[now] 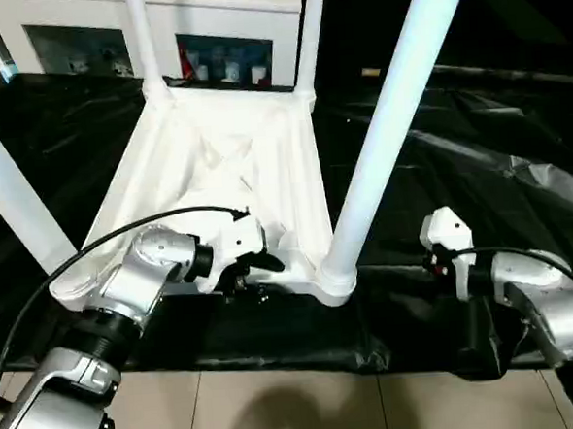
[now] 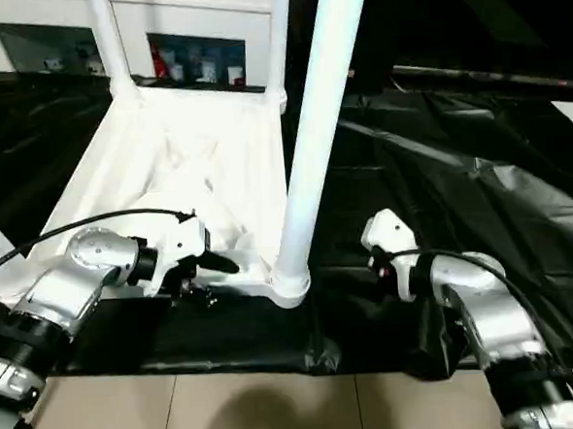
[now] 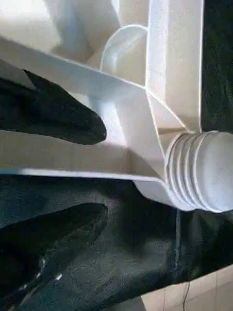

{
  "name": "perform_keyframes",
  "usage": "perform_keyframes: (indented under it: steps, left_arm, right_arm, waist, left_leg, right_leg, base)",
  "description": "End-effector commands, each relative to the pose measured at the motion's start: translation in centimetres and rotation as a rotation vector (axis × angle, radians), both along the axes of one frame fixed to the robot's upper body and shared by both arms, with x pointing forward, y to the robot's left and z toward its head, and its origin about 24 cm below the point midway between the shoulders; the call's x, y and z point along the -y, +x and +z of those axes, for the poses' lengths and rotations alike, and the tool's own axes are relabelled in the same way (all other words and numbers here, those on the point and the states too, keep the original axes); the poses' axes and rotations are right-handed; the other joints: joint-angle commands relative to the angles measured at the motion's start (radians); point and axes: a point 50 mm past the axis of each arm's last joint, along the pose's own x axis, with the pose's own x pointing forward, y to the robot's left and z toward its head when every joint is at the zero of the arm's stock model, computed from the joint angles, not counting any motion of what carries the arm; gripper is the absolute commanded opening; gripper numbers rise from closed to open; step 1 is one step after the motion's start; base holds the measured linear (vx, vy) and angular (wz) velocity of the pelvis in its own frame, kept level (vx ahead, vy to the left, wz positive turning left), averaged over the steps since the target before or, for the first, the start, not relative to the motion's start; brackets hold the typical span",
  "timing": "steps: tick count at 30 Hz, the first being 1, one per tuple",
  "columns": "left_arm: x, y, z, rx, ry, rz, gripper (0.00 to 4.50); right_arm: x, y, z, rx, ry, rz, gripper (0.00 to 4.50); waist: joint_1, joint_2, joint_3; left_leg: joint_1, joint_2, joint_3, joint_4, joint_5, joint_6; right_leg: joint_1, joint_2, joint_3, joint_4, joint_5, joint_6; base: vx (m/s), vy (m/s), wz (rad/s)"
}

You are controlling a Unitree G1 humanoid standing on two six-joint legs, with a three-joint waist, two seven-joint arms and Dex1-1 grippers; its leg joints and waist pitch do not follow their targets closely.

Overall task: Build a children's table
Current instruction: Rotate leg to tighten

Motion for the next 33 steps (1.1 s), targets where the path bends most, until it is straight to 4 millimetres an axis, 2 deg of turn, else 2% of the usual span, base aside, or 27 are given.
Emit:
perform_keyframes:
  steps: [1,3,12,13,17,18,21,22,25,26,27,28,29,31,33]
  left_arm:
    - [0.2,-0.1,-0.2,-0.006,0.011,-0.019,2.18]
    - [0.2,-0.1,-0.2,-0.01,0.014,-0.021,1.87]
    - [0.4,0.3,-0.3,-0.003,0.032,-0.014,1.27]
    - [0.4,0.3,-0.4,-0.003,0.037,-0.012,1.05]
    - [0.4,0.3,-0.6,0.003,0.053,-0.011,0.8]
    - [0.3,0.3,-0.7,0.003,0.061,0.001,0.61]
    - [0.0,0.5,-0.9,0.002,0.087,0.03,0.53]
    - [-0.3,0.8,-1.1,0.001,0.106,0.086,0.35]
    - [0.0,1.0,-1.1,-0.006,0.056,0.156,0.13]
    - [0.2,0.9,-1.0,-0.012,0.036,0.175,0.13]
    - [0.2,0.9,-1.0,-0.012,0.036,0.175,0.11]
    - [0.6,0.7,-1.1,-0.02,0.021,0.176,0.05]
    - [0.9,0.5,-1.2,-0.024,0.011,0.18,0.02]
    - [1.1,0.4,-1.3,-0.027,0.003,0.186,0.0]
    - [1.5,0.2,-1.4,-0.029,-0.019,0.18,0.0]
  right_arm:
    - [0.3,-0.1,0.3,0.0,-0.014,0.008,3.14]
    - [0.4,-0.4,0.3,-0.003,-0.026,0.015,3.14]
    - [0.3,-0.4,0.5,-0.001,-0.028,0.007,3.14]
    - [0.3,-0.5,0.5,0.0,-0.032,0.01,3.14]
    - [0.2,-0.4,0.5,0.004,-0.034,0.009,3.14]
    - [0.2,-0.4,0.6,0.007,-0.032,0.007,3.14]
    - [0.1,-0.3,0.7,0.011,-0.016,-0.003,3.14]
    - [0.1,-0.2,0.7,0.016,-0.009,-0.011,3.14]
    - [0.4,-0.2,0.7,0.017,0.016,-0.036,3.14]
    - [0.5,-0.1,0.7,0.01,0.039,-0.051,3.14]
    - [0.5,-0.1,0.7,0.01,0.039,-0.051,3.14]
    - [0.6,0.0,0.6,0.005,0.056,-0.072,3.42]
    - [0.5,0.1,0.5,-0.002,0.07,-0.079,3.48]
    - [0.5,0.1,0.4,-0.011,0.084,-0.081,3.6]
    - [0.1,0.2,0.1,-0.01,0.082,-0.079,3.76]
  waist:
    - [0.002,0.013,-0.06]
    - [0.001,0.013,-0.06]
    - [0.001,0.016,-0.061]
    - [0.001,0.017,-0.061]
    - [0.001,0.016,-0.061]
    - [0.001,0.016,-0.061]
    - [0.001,0.017,-0.06]
    - [0.001,0.018,-0.059]
    - [0.001,0.016,-0.055]
    - [0.001,0.019,-0.055]
    - [-0.001,0.017,-0.055]
    - [-0.005,0.015,-0.056]
    - [-0.009,0.015,-0.056]
    - [-0.013,0.013,-0.057]
    - [-0.019,0.013,-0.06]
  left_leg:
    - [0.02,0.016,-0.007,-0.07,-0.284,0.005]
    - [0.019,0.016,-0.008,-0.07,-0.283,0.001]
    - [0.02,0.015,-0.007,-0.068,-0.27,0.004]
    - [0.019,0.014,-0.008,-0.068,-0.272,0.004]
    - [0.019,0.015,-0.008,-0.068,-0.274,0.003]
    - [0.019,0.014,-0.008,-0.068,-0.272,0.004]
    - [0.02,0.014,-0.008,-0.068,-0.285,0.002]
    - [0.02,0.015,-0.009,-0.07,-0.292,-0.001]
    - [0.023,0.014,-0.01,-0.071,-0.333,-0.007]
    - [0.022,0.015,-0.011,-0.073,-0.336,-0.01]
    - [0.02,0.015,-0.012,-0.073,-0.335,-0.009]
    - [0.013,0.014,-0.016,-0.075,-0.321,-0.012]
    - [0.009,0.013,-0.017,-0.076,-0.312,-0.01]
    - [0.013,0.012,-0.013,-0.072,-0.305,-0.003]
    - [0.01,0.011,-0.012,-0.068,-0.272,0.011]
  right_leg:
    - [0.038,-0.043,0.022,-0.077,-0.166,-0.217]
    - [0.04,-0.043,0.022,-0.076,-0.164,-0.218]
    - [0.041,-0.042,0.021,-0.076,-0.144,-0.223]
    - [0.041,-0.042,0.021,-0.076,-0.147,-0.222]
    - [0.042,-0.043,0.022,-0.076,-0.147,-0.222]
    - [0.042,-0.042,0.022,-0.076,-0.145,-0.223]
    - [0.04,-0.043,0.022,-0.078,-0.172,-0.217]
    - [0.04,-0.043,0.022,-0.08,-0.189,-0.213]
    - [0.037,-0.046,0.022,-0.088,-0.271,-0.2]
    - [0.037,-0.047,0.022,-0.089,-0.292,-0.194]
    - [0.037,-0.047,0.022,-0.09,-0.296,-0.192]
    - [0.044,-0.048,0.02,-0.087,-0.293,-0.185]
    - [0.045,-0.046,0.018,-0.087,-0.292,-0.179]
    - [0.041,-0.044,0.019,-0.09,-0.28,-0.183]
    - [0.043,-0.042,0.019,-0.085,-0.227,-0.199]
  base:
    - [0.0,0.0,0.0]
    - [0.0,0.0,0.0]
    - [0.0,0.0,0.0]
    - [0.0,0.0,0.0]
    - [0.0,0.0,0.0]
    - [0.0,0.0,0.0]
    - [0.0,0.0,0.0]
    - [0.0,0.0,0.0]
    - [0.0,0.0,0.0]
    - [0.0,0.0,0.0]
    - [0.0,0.0,0.0]
    - [0.0,0.0,0.0]
    - [0.0,0.0,0.0]
    - [0.0,0.0,0.0]
    - [0.0,0.0,0.0]
